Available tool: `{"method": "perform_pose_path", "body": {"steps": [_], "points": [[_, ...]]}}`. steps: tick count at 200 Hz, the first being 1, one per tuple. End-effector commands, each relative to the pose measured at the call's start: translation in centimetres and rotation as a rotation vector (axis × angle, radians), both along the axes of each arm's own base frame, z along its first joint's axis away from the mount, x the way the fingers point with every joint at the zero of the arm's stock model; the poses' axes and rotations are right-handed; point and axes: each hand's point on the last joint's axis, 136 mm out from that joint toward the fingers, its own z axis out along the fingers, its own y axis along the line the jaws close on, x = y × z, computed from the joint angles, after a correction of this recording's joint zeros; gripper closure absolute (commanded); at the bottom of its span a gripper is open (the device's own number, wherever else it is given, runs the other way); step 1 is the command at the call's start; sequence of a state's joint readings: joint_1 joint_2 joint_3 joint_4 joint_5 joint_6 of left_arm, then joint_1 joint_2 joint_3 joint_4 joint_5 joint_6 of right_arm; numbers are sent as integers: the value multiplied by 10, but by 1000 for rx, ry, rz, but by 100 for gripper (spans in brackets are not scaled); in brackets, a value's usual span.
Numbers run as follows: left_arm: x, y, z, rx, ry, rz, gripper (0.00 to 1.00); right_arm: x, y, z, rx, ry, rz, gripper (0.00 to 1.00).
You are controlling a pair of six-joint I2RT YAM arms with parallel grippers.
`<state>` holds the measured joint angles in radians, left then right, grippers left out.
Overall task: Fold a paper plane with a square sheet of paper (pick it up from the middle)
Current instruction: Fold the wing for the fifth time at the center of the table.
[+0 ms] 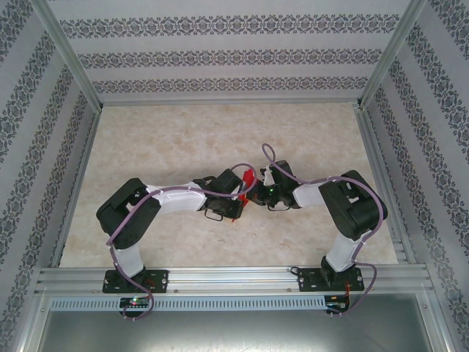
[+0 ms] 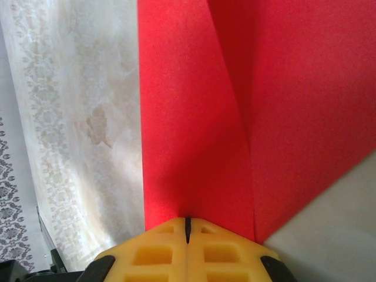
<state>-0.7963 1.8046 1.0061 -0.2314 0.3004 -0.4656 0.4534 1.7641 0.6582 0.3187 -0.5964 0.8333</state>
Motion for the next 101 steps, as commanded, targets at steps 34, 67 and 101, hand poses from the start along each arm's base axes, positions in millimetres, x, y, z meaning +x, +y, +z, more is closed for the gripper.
{"method": "perform_pose_path", "body": {"steps": [34,67,101], "points": [[-4,2,-19,-8,40,9,93,-29,-31,-51,-163,144,-39,96],[-13,7,-24,-5,59,1,93,-27,-32,-49,-168,141,-40,96],[-27,12,-20,-39,89,4,92,-27,-36,-54,-185,150,-47,96]]}}
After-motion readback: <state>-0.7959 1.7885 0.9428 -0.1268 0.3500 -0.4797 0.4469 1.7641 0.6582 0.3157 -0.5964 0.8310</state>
